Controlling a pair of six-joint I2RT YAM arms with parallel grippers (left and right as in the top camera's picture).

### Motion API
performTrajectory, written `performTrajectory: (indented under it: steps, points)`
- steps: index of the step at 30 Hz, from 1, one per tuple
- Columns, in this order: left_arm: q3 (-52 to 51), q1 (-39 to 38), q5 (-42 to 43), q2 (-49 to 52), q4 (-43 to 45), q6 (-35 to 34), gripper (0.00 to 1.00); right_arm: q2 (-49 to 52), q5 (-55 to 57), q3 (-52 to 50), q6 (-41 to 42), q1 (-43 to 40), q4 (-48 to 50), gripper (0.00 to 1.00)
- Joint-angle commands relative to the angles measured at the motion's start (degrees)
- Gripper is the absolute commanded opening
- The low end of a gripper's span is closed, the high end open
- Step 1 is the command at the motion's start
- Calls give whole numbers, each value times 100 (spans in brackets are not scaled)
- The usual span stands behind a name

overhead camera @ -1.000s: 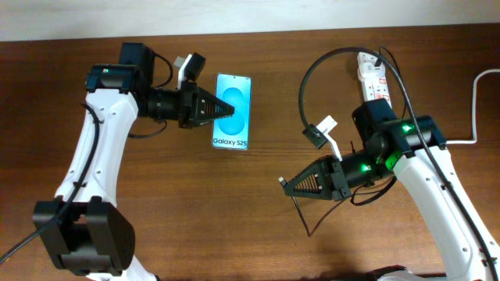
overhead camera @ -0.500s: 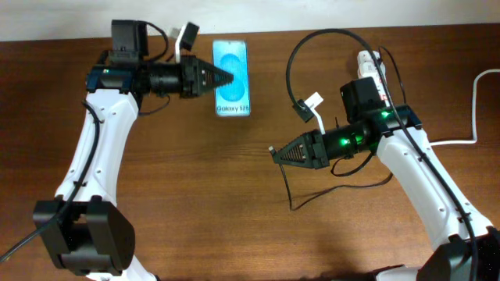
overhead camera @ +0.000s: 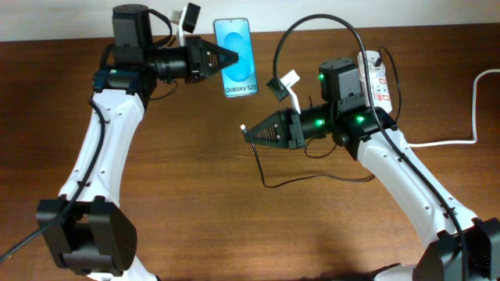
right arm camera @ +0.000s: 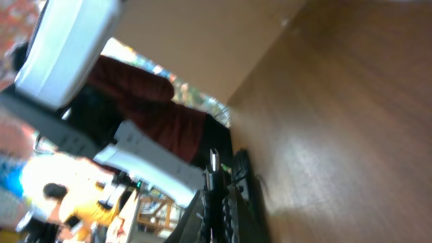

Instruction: Plug charger to phone and switch on socket

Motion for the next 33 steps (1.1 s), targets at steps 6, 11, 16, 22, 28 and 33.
performTrajectory:
  steps: [6, 11, 16, 22, 28, 33]
  points:
    - [74, 142, 107, 7, 813, -684, 0, 205, 1193, 33, 2553, 190, 1554, 5]
    - [74, 144, 111, 7, 820, -748, 0, 310, 1423, 33, 3058, 286, 2170, 4]
    - [74, 289, 133, 7, 903, -918, 0, 310, 1604, 33, 3543, 275, 2579, 5]
    - [74, 551, 208, 7, 968, -984, 0, 13, 1392, 22, 4037, 153, 2481, 4]
    - [74, 667, 595, 7, 1008, -1003, 0, -962, 1443, 15, 2096, -162, -474, 5]
    - [74, 590, 850, 7, 1093, -1213, 0, -824, 1394, 7, 2100, 413, 896, 4]
